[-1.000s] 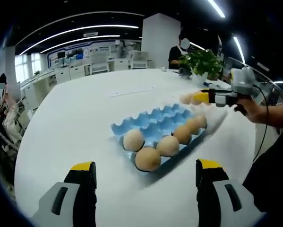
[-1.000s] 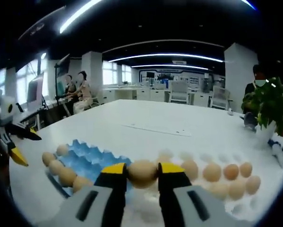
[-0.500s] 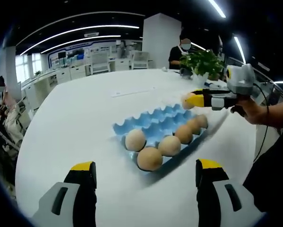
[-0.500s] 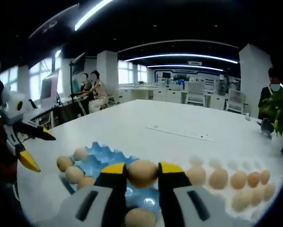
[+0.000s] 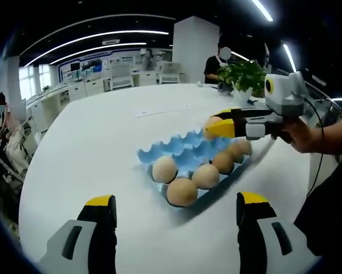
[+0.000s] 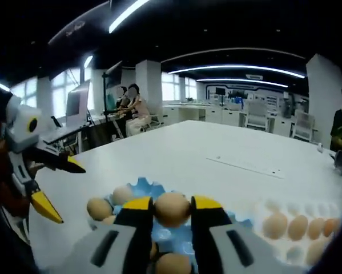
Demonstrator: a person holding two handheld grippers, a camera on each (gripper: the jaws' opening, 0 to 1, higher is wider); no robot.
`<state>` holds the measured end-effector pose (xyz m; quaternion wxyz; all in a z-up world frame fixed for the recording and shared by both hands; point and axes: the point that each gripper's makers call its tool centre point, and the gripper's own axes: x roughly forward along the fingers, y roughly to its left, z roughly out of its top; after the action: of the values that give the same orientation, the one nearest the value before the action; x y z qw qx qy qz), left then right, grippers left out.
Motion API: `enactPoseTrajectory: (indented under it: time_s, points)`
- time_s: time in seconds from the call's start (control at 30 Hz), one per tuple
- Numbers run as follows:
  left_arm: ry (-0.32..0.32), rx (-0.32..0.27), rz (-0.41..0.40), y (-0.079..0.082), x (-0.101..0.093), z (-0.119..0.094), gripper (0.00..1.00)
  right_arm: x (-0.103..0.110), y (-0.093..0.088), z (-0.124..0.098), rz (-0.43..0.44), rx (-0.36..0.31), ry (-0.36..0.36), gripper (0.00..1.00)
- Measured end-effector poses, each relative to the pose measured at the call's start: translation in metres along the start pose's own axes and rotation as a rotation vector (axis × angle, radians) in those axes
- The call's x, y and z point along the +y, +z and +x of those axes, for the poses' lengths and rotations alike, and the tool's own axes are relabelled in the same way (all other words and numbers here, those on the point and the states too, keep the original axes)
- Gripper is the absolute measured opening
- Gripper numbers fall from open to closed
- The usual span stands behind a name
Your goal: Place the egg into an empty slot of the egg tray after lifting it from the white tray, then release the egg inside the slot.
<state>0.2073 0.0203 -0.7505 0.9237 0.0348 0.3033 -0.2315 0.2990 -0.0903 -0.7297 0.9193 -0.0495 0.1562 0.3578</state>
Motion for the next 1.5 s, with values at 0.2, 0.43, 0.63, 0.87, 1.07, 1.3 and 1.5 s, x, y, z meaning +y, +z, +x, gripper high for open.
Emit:
enactPoseTrajectory:
  time_s: [0.2,0.43,0.63,0.87,1.07,1.3,1.5]
  points:
    - [0.000,-0.002,-0.003,0.001,-0.001,0.000,0.87,0.020,-0.004,0.016,-0.011,0.018,0.055,0.25]
    - [0.001,-0.001,-0.004,0.000,0.001,0.000,0.87,0.034,-0.008,0.028,-0.012,0.039,0.096,0.25]
    - [0.002,-0.003,-0.006,0.000,0.002,0.000,0.87,0.039,-0.018,0.036,0.020,0.075,0.114,0.26]
    - [0.001,-0.004,-0.009,0.000,0.003,-0.001,0.87,0.043,-0.029,0.044,0.035,0.123,0.122,0.26]
    - [-0.001,-0.003,-0.011,-0.002,0.004,0.000,0.87,0.044,-0.032,0.044,0.002,0.139,0.125,0.26]
    - [-0.007,-0.005,-0.006,0.002,0.002,-0.002,0.87,0.044,-0.031,0.045,-0.029,0.154,0.136,0.26]
    - [-0.026,-0.001,0.013,0.003,-0.001,-0.006,0.87,0.046,-0.032,0.040,0.005,0.127,0.136,0.31]
